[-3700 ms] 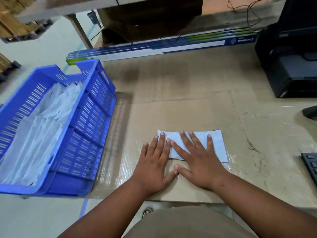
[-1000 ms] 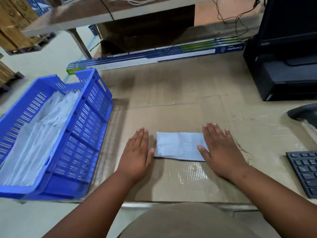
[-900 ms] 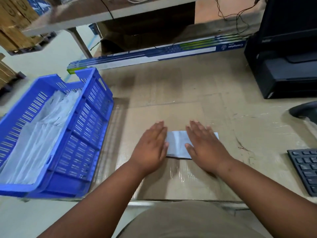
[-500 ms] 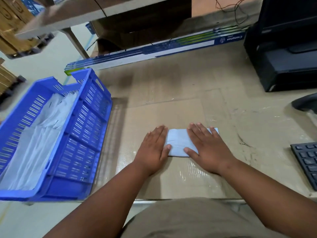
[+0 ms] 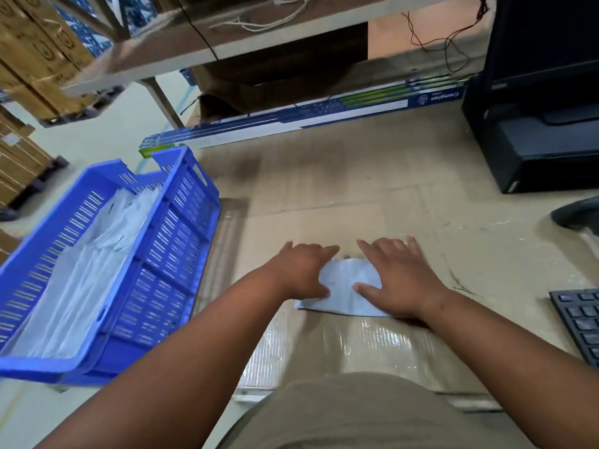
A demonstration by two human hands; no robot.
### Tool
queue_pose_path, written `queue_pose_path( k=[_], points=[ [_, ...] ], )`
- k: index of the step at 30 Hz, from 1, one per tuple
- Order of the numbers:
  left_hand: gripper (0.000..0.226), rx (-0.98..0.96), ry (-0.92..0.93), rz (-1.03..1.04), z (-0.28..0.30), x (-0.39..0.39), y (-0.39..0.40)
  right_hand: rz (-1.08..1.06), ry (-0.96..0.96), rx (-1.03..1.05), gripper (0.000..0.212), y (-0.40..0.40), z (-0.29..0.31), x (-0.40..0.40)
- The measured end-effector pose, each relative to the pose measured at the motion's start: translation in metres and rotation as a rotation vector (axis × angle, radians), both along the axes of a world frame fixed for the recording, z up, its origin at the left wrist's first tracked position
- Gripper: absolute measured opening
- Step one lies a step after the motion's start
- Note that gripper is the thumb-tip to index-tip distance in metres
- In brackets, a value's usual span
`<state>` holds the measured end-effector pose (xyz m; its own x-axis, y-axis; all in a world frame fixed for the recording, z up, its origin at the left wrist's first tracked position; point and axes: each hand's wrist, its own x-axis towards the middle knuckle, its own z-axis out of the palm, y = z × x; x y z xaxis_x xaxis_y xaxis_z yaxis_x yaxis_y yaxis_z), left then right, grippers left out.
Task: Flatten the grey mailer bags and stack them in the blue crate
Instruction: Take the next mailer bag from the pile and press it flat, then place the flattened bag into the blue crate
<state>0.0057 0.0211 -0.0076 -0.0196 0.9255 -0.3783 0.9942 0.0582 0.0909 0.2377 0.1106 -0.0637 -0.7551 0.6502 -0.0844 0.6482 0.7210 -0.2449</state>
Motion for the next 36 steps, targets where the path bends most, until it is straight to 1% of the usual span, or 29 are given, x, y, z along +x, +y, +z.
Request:
queue_pose_path(
  k=[1,2,4,5,7,8,11,13,17,19,22,24,28,33,36],
  points=[
    [0.087,-0.028,0.036,0.006,0.006,0.006,0.007,0.031,0.005,-0.001,0.096,0.005,0.006,-0.005],
    [0.074,-0.041,0.055,0.012,0.012,0.011,0.014,0.062,0.007,-0.010,0.095,0.011,0.010,-0.011],
    [0.048,-0.060,0.065,0.006,0.022,0.017,0.022,0.126,0.000,-0.064,0.084,0.022,0.018,-0.019],
    [0.043,-0.069,0.055,0.006,0.027,0.019,0.024,0.156,0.003,-0.102,0.071,0.028,0.021,-0.021],
    [0.043,-0.073,0.020,0.022,0.035,0.023,0.024,0.214,0.001,-0.136,0.043,0.036,0.027,-0.023],
    [0.045,-0.079,0.010,0.038,0.038,0.024,0.023,0.242,-0.006,-0.135,0.034,0.040,0.029,-0.023],
    [0.042,-0.128,-0.007,0.078,0.046,0.029,0.018,0.304,-0.042,-0.154,0.025,0.048,0.035,-0.023],
    [0.037,-0.152,0.018,0.072,0.047,0.032,0.016,0.320,-0.068,-0.158,0.024,0.055,0.037,-0.021],
    [0.031,-0.158,0.219,0.106,0.051,0.026,0.001,0.355,-0.108,-0.125,0.020,0.062,0.050,-0.028],
    [0.032,-0.120,0.268,0.165,0.060,0.018,-0.010,0.407,-0.085,-0.102,0.018,0.061,0.067,-0.046],
    [0.034,-0.029,0.300,0.287,0.088,0.000,-0.032,0.479,-0.032,-0.037,0.019,0.060,0.104,-0.086],
    [0.031,0.018,0.313,0.370,0.112,-0.014,-0.050,0.535,0.000,0.007,0.019,0.054,0.132,-0.116],
    [0.034,0.137,0.375,0.561,0.158,-0.047,-0.095,0.613,0.086,0.097,0.024,0.029,0.188,-0.182],
    [0.036,0.255,0.489,0.772,0.218,-0.097,-0.154,0.715,0.253,0.244,0.013,-0.018,0.260,-0.273],
    [0.036,0.302,0.522,0.848,0.246,-0.125,-0.192,0.799,0.296,0.314,0.011,-0.050,0.299,-0.328]
  ],
)
